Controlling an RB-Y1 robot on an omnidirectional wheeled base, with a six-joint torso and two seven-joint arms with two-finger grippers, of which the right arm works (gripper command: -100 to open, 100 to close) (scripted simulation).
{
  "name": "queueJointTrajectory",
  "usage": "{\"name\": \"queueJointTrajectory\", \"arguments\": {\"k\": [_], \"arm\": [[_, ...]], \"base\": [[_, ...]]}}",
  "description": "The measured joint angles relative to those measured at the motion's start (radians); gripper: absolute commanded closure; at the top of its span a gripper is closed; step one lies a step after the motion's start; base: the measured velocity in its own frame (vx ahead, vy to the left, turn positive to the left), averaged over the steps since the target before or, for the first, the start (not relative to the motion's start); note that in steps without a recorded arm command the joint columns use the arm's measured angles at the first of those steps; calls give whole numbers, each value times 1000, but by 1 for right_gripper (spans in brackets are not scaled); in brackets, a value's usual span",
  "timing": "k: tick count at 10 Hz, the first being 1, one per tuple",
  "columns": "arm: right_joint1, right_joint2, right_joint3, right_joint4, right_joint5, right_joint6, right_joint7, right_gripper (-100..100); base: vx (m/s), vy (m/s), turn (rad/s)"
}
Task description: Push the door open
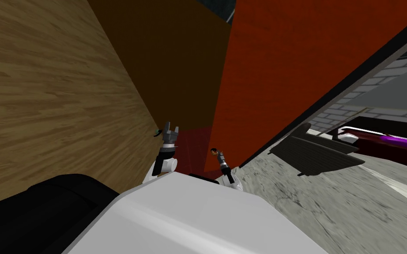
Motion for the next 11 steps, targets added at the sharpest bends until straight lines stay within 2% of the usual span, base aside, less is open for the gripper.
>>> {"name": "queueJointTrajectory", "arguments": {"k": [1,2,3,5,6,8,9,11], "arm": [[12,-2,-7,-20,-5,8,5,100],[-11,4,-28,25,-19,-10,23,100],[-6,0,-35,21,-24,-14,28,100],[5,-1,-58,-10,-41,20,35,100],[-8,0,-76,15,-53,10,47,100],[-10,8,-105,17,-73,13,69,100],[-2,8,-115,-2,-81,25,74,100],[-6,15,-140,5,-98,22,90,100]], "base": [[145,153,-81],[108,114,-33],[129,149,-74],[158,188,-72],[166,155,-82],[182,154,-57],[168,141,-63],[151,129,-53]]}}
